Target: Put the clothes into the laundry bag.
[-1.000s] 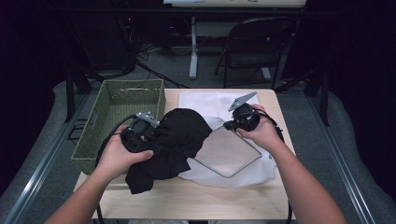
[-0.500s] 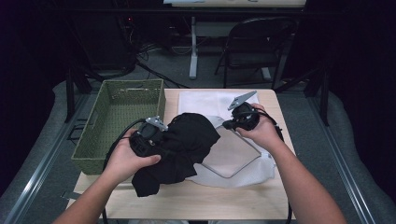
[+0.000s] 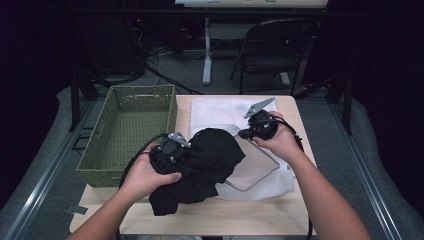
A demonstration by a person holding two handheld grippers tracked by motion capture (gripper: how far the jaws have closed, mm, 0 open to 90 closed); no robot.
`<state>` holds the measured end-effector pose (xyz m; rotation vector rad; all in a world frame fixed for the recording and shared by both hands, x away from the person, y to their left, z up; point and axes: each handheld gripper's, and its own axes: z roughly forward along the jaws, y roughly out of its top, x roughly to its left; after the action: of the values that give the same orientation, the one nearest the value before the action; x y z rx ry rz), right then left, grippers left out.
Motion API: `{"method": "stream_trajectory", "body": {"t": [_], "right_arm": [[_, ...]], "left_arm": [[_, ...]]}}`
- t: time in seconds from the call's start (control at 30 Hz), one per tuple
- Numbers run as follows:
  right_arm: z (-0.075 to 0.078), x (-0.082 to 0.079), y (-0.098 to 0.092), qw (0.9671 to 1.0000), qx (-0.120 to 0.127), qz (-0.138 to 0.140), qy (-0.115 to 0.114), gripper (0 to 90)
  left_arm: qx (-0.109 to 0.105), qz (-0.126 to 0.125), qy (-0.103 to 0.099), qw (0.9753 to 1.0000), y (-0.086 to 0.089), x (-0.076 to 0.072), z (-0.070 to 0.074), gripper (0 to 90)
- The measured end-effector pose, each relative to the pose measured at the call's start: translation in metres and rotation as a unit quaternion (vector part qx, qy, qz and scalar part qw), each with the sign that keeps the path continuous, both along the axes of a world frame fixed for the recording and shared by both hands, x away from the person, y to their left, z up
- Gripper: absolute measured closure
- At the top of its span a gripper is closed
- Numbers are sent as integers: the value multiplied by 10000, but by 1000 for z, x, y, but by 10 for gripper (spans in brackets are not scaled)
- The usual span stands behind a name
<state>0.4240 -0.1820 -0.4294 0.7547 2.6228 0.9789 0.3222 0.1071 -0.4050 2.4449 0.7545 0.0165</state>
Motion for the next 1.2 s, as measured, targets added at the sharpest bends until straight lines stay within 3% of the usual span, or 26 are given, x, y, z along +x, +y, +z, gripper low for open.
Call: {"method": "stream_trajectory", "body": {"t": [0.73, 1.2], "right_arm": [[-2, 0, 1, 10000, 42, -9, -5, 898], [-3, 0, 4, 10000, 64, 16, -15, 898]], "left_arm": [[139, -390, 80, 9991, -21, -12, -18, 612], [208, -649, 123, 9976, -50, -9, -26, 612]]}}
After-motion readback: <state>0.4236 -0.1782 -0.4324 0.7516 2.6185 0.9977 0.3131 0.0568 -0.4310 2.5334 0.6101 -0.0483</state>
